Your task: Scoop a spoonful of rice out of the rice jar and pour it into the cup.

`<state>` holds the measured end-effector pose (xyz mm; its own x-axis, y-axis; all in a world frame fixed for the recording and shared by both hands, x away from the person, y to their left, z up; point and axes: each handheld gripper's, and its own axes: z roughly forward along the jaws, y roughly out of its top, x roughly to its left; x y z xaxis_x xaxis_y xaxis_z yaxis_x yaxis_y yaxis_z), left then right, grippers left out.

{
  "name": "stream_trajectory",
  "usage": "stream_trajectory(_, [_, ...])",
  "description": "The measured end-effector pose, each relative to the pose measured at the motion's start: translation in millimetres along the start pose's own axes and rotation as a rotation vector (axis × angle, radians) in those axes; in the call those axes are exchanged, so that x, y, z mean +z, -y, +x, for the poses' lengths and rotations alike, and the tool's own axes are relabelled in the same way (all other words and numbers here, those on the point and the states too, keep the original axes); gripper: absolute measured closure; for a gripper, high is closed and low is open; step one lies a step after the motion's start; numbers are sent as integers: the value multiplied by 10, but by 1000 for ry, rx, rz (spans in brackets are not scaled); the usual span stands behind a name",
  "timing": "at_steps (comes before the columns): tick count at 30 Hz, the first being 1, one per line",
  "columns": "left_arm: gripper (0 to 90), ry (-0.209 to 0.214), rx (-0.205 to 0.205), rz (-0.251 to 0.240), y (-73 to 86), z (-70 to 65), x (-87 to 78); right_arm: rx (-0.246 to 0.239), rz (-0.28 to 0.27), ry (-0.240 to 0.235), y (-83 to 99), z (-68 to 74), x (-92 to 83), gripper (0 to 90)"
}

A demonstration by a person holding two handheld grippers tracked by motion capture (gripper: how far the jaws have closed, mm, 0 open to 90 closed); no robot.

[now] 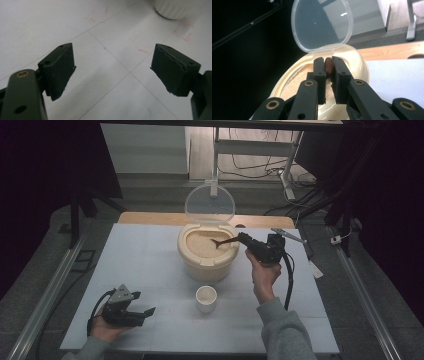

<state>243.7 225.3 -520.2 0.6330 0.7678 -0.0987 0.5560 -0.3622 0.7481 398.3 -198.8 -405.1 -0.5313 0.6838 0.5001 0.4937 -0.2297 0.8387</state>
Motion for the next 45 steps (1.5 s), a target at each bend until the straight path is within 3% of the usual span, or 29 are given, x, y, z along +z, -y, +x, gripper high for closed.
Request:
stream_trajectory(7, [187,0,1,0,-2,-1,-2,69,6,-14,3,-46,-20,821])
stream_trajectory(15, [187,-1,-1,-2,-3,1,-2,198,12,-39,1,-110,-39,824])
stream_trajectory(23, [187,-2,2,-2,-4,0,-4,260,21,-54,-11,-146,-59,829])
stream_trajectory(30, [187,-2,4,0,-4,2,0,350,7,-52,-12,-240,-94,829])
stream_trajectory(38, [187,-4,6,3,-5,1,8,420,-6,-59,-35,-319,-144,829])
stream_trajectory(45, [188,-4,5,3,-4,4,6,451,-19,-77,-50,-339,-165,829])
